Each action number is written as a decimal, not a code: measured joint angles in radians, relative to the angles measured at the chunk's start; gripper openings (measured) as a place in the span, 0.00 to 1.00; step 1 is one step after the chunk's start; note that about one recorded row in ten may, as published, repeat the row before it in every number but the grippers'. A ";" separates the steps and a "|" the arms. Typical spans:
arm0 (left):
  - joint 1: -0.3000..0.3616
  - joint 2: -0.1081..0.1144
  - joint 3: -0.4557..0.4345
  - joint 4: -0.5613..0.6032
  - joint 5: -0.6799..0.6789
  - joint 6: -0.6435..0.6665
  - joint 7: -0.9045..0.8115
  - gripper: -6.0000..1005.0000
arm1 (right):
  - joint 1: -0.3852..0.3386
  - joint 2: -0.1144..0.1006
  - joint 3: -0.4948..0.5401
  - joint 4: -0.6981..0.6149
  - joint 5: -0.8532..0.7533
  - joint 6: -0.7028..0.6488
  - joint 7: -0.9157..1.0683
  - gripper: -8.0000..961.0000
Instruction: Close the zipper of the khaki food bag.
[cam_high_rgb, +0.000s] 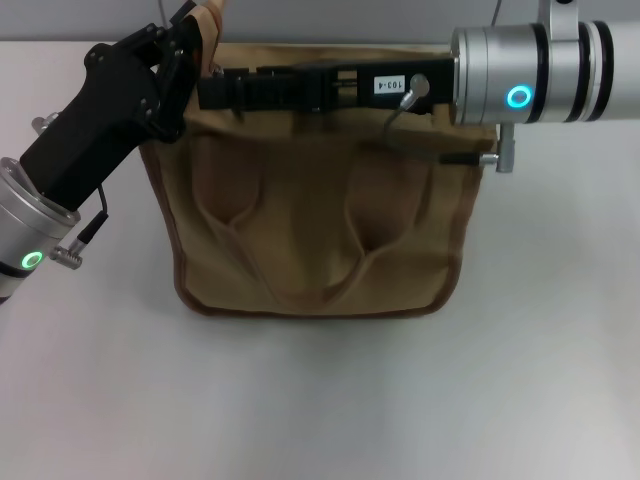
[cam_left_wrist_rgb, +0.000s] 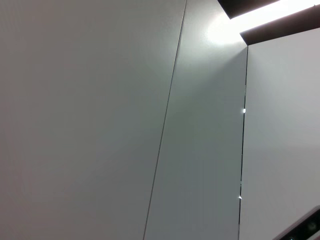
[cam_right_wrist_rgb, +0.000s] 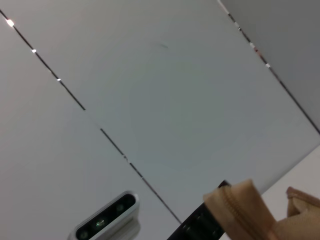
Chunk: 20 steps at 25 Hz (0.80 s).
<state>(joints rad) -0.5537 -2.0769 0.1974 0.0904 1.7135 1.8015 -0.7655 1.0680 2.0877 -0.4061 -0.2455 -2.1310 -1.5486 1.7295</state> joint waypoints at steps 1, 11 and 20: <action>0.000 0.000 0.000 0.000 0.000 0.000 0.000 0.03 | -0.003 0.000 0.000 0.007 0.000 -0.002 -0.004 0.63; -0.002 0.000 0.000 0.000 0.000 0.001 0.000 0.03 | -0.040 0.000 0.008 0.015 0.001 -0.010 -0.013 0.63; -0.003 0.000 0.000 -0.003 0.001 0.001 0.000 0.04 | -0.043 0.000 0.011 0.014 0.002 0.002 -0.023 0.62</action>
<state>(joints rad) -0.5568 -2.0770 0.1978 0.0877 1.7140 1.8022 -0.7654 1.0246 2.0874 -0.3953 -0.2317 -2.1291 -1.5466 1.7068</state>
